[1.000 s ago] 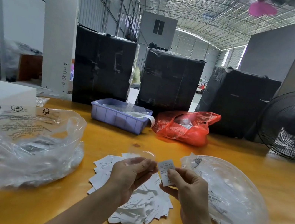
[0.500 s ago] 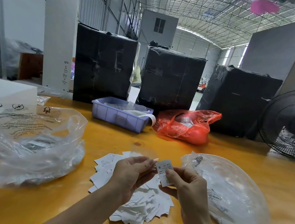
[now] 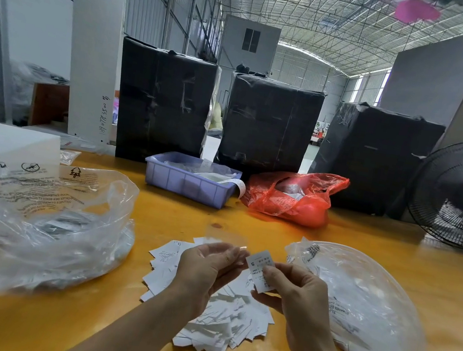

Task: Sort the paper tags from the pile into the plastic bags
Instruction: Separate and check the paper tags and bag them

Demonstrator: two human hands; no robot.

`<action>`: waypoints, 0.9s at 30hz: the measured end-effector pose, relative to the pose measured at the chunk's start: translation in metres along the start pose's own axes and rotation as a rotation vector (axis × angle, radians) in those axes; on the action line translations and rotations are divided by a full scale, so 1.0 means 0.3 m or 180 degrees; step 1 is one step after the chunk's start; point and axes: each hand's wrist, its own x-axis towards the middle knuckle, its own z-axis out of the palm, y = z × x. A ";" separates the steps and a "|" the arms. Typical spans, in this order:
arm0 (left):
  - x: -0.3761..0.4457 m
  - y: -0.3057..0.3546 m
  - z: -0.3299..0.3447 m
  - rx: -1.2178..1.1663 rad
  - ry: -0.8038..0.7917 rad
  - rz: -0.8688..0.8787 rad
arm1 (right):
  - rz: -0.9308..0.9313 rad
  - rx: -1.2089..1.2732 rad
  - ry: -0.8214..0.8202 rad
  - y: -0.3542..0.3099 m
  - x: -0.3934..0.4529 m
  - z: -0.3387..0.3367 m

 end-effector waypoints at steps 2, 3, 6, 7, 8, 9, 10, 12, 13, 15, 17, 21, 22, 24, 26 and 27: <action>0.002 -0.001 -0.002 -0.0008 0.0001 0.0001 | 0.0007 0.0002 -0.0035 -0.001 0.000 0.000; 0.002 -0.001 -0.002 -0.0011 -0.0006 -0.0001 | 0.0010 -0.0011 -0.0062 -0.001 -0.001 0.001; 0.002 -0.002 -0.003 -0.0009 -0.0020 -0.0001 | 0.0037 -0.0017 -0.0136 -0.001 -0.003 0.003; 0.002 -0.003 -0.002 0.0003 -0.0022 0.0000 | 0.0045 -0.0007 -0.0154 -0.001 -0.004 0.004; 0.003 -0.004 -0.003 0.0029 -0.0023 0.0003 | 0.0051 0.0002 -0.0164 -0.002 -0.004 0.004; 0.003 -0.005 -0.002 0.0061 -0.0026 0.0005 | 0.0053 0.0010 -0.0170 -0.003 -0.005 0.003; 0.004 -0.007 -0.002 0.0093 -0.0031 0.0008 | 0.0055 0.0016 -0.0178 -0.003 -0.004 0.002; 0.003 -0.010 -0.001 0.0157 -0.0043 0.0016 | 0.0072 0.0012 -0.0220 -0.004 -0.003 0.002; 0.002 -0.011 0.000 0.0187 -0.0055 0.0021 | 0.0087 -0.0006 -0.0238 -0.002 -0.002 0.002; 0.001 -0.014 0.000 0.0221 -0.0105 0.0037 | 0.0122 -0.0040 -0.0262 0.003 0.001 0.001; 0.001 -0.016 -0.001 0.0283 -0.0152 0.0053 | 0.0169 -0.0042 -0.0353 0.003 0.005 -0.004; 0.002 -0.017 -0.004 0.0695 -0.0227 0.0022 | 0.0263 -0.0465 -0.0678 -0.018 0.025 -0.023; 0.000 -0.017 -0.005 0.0835 -0.0244 0.0004 | 0.0205 -0.0675 -0.0694 -0.023 0.033 -0.027; -0.006 -0.017 -0.006 0.0969 -0.0328 -0.0057 | -0.0051 -0.1162 -0.0607 -0.028 0.055 -0.028; -0.010 -0.020 -0.007 0.0892 -0.0446 -0.0122 | -0.0365 -0.1414 -0.0477 -0.027 0.077 -0.023; -0.009 -0.021 -0.006 0.0797 -0.0437 -0.0131 | -0.0478 -0.1467 -0.0419 -0.026 0.085 -0.020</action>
